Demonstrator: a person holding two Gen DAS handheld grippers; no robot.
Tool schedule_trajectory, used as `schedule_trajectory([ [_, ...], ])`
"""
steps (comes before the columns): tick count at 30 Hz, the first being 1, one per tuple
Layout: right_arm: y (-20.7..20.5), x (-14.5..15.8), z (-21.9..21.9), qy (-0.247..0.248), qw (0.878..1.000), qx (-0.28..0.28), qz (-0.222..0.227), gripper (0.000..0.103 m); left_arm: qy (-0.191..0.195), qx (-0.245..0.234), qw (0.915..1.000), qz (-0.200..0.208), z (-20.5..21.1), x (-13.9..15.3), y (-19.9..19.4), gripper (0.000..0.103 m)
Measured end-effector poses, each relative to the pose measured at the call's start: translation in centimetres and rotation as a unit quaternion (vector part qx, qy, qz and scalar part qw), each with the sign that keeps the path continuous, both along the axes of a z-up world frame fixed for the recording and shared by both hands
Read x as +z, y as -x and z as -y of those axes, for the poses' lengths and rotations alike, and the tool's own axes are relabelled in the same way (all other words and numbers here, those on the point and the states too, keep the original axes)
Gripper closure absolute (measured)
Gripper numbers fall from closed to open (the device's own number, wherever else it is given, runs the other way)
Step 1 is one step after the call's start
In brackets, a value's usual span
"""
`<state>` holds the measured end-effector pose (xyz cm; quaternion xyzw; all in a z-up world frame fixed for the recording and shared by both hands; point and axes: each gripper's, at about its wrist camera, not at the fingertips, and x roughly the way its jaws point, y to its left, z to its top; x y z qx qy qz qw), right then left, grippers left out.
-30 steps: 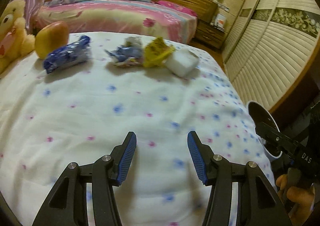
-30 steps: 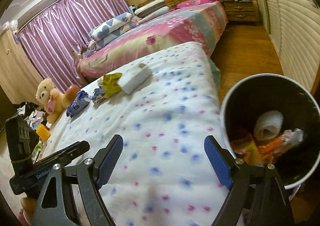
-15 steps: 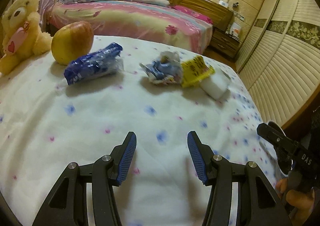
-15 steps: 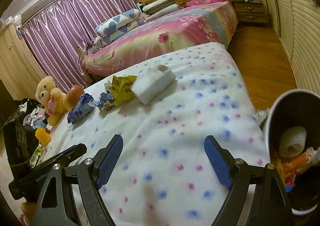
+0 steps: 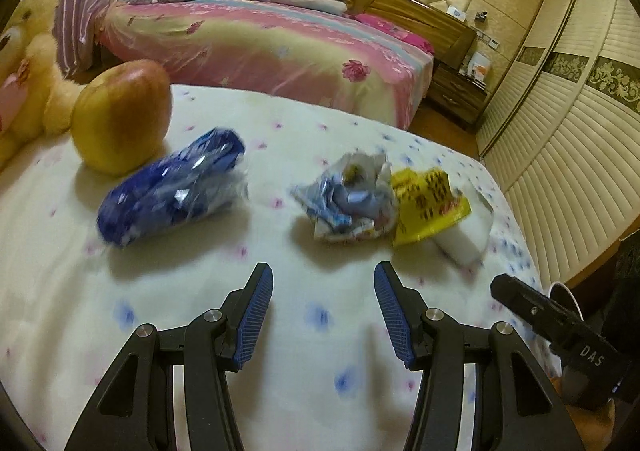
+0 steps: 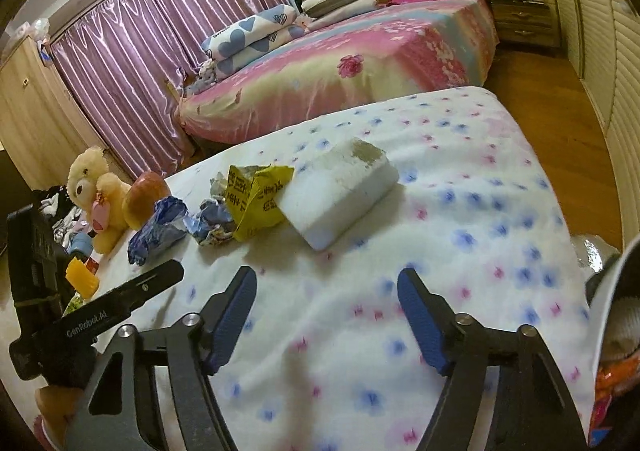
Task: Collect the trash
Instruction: 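Grasp the crumpled blue-white wrapper with the left tool while the right tool grasps the white foam block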
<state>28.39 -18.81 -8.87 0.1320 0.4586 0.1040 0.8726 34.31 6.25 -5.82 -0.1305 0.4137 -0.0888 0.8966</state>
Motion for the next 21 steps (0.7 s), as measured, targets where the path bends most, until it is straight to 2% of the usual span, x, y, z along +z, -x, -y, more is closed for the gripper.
schedule_trajectory([
  [7, -2.1, -0.5, -0.3, -0.008, 1.000, 0.003, -0.007, 0.038, 0.012, -0.009, 0.9999, 0.002, -0.2, -0.2, -3.0, 0.051],
  [11, -3.2, -1.1, -0.7, -0.008, 1.000, 0.006, -0.015, 0.048, 0.012, -0.018, 0.9998, -0.005, -0.1, -1.0, -4.4, 0.054],
  [13, -3.5, -1.4, -0.9, -0.006, 1.000, 0.006, -0.019, 0.055, 0.012, -0.029, 0.9994, -0.012, 0.1, -1.4, -5.0, 0.072],
  [14, -3.6, -1.5, -1.0, -0.005, 1.000, 0.006, -0.020, 0.061, 0.013, -0.036, 0.9992, -0.015, 0.2, -1.6, -5.3, 0.075],
  [16, -3.9, -1.5, -1.1, -0.007, 1.000, 0.009, -0.023, 0.071, 0.012, -0.043, 0.9989, -0.014, 0.3, -1.7, -5.6, 0.079],
  [21, -3.6, -1.4, -1.3, 0.001, 1.000, 0.008, -0.019, 0.076, 0.001, -0.060, 0.9982, -0.002, 0.5, -1.6, -5.4, 0.084],
])
